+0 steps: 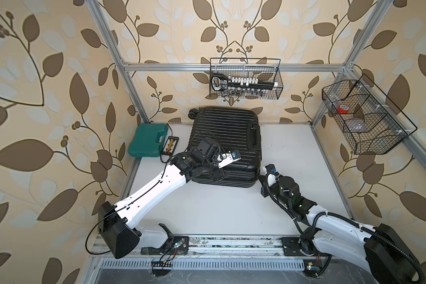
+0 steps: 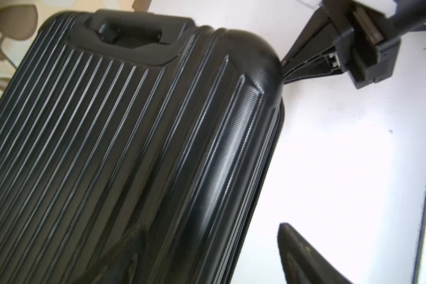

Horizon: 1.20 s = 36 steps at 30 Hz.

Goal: Close the suitcase zippers
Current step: Zip the zipper on the suitcase.

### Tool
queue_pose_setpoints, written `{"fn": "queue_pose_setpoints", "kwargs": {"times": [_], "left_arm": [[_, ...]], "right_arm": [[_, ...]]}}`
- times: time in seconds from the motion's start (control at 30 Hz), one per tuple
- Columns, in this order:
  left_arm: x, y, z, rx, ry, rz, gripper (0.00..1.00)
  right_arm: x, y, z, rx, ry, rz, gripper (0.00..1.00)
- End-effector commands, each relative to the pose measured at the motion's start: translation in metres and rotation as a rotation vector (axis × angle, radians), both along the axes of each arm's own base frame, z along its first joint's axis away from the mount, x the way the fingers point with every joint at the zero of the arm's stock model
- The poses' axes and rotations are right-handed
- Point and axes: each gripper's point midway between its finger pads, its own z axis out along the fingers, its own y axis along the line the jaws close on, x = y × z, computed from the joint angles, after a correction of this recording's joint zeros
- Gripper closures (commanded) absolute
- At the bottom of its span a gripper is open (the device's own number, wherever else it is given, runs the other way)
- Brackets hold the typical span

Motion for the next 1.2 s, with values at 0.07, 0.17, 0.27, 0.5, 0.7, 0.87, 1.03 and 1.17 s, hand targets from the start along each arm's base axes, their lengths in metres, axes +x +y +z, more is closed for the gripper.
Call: {"fn": "queue_pose_setpoints", "kwargs": {"times": [0.07,0.17,0.27,0.5,0.7,0.87,1.03,1.17], "left_arm": [[0.013,-0.028,0.018,0.011,-0.146,-0.109,0.15],[0.023,-0.037,0.011,0.064,-0.197,-0.122,0.15],[0.030,-0.049,0.003,0.096,-0.244,-0.154,0.14],[0.047,-0.066,-0.010,0.181,-0.360,-0.170,0.14],[0.072,-0.067,0.014,0.120,-0.443,-0.012,0.13],[0.083,-0.068,0.036,0.044,-0.478,0.085,0.12],[0.092,-0.069,0.038,0.024,-0.472,0.142,0.12],[0.096,-0.073,0.031,0.017,-0.450,0.157,0.12]], "right_arm": [[-0.006,0.006,0.005,0.036,-0.003,0.037,1.00],[-0.006,0.006,0.006,0.038,-0.007,0.036,1.00],[-0.006,0.005,0.006,0.037,-0.007,0.034,1.00],[-0.009,0.005,0.004,0.043,0.004,0.042,1.00],[-0.019,0.004,0.009,0.069,0.012,0.060,1.00],[-0.032,0.008,0.013,0.113,0.030,0.107,1.00],[-0.045,0.015,0.014,0.153,0.046,0.176,1.00],[-0.052,0.022,0.014,0.178,0.054,0.228,1.00]]}}
